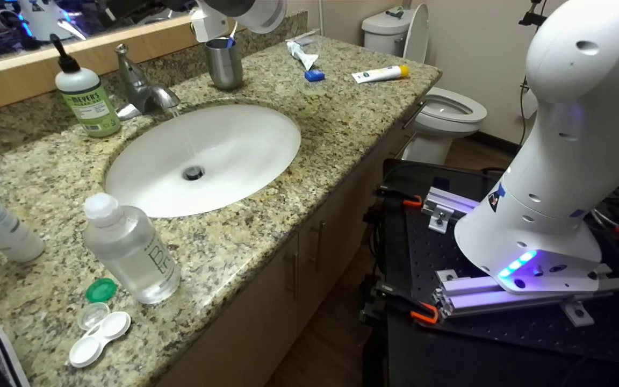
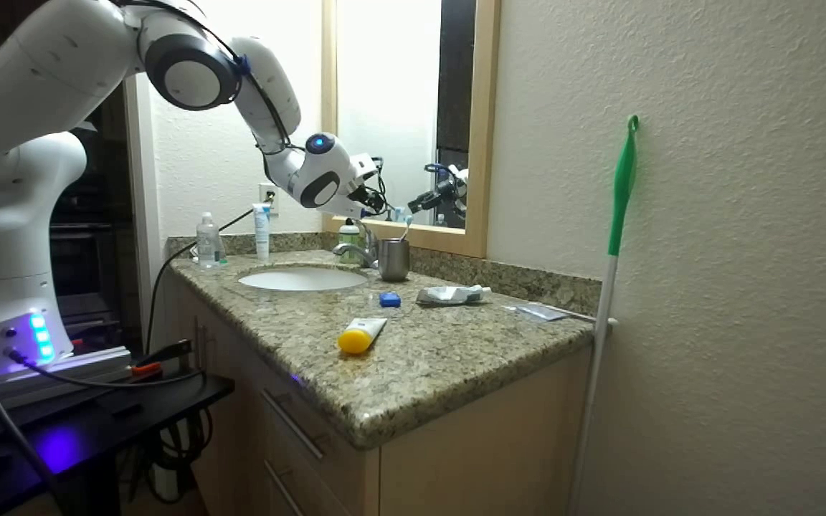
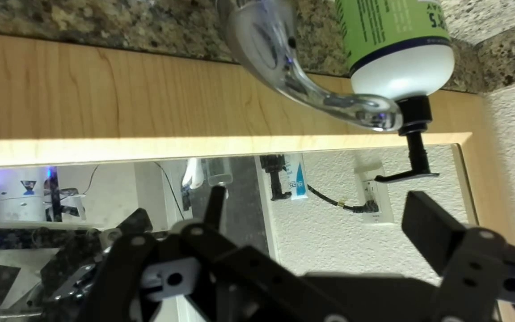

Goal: Turn the faucet handle upwards pick up the toothbrush wash it and then place it in the cup afterward turn the faucet handle downwards

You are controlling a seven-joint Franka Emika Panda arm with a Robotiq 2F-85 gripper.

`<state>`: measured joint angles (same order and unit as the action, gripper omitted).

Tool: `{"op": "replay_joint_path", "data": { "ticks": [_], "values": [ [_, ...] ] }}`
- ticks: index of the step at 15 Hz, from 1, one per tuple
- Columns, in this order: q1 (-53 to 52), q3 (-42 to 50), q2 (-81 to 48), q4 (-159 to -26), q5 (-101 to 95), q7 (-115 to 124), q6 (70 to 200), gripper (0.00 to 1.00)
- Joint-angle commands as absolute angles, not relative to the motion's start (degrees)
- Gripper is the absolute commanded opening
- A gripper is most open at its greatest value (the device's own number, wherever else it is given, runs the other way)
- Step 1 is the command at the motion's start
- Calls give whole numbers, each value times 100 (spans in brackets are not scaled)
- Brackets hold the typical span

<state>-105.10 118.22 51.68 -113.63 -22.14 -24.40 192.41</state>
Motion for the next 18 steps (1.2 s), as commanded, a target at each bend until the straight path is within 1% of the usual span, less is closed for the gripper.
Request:
{"op": "replay_joint_path", "data": {
  "ticks": [1,4,6,8,10,13,18],
  "values": [
    [-11117,12652,4910,-10953,-1858,-2443,19347,100],
    [-11822,13743,4899,-10528,-1581,-2453,19360,100],
    [-12132,14166,4960,-10363,-1484,-2420,19239,100],
    [-12106,14119,4926,-10538,-1639,-2452,19163,100],
    [-11735,13668,4917,-10842,-2059,-2568,18982,100],
    [-11538,13441,4794,-11186,-2487,-2695,19079,100],
    [-11515,13691,4619,-11319,-3058,-2951,19436,100]
  ]
}}
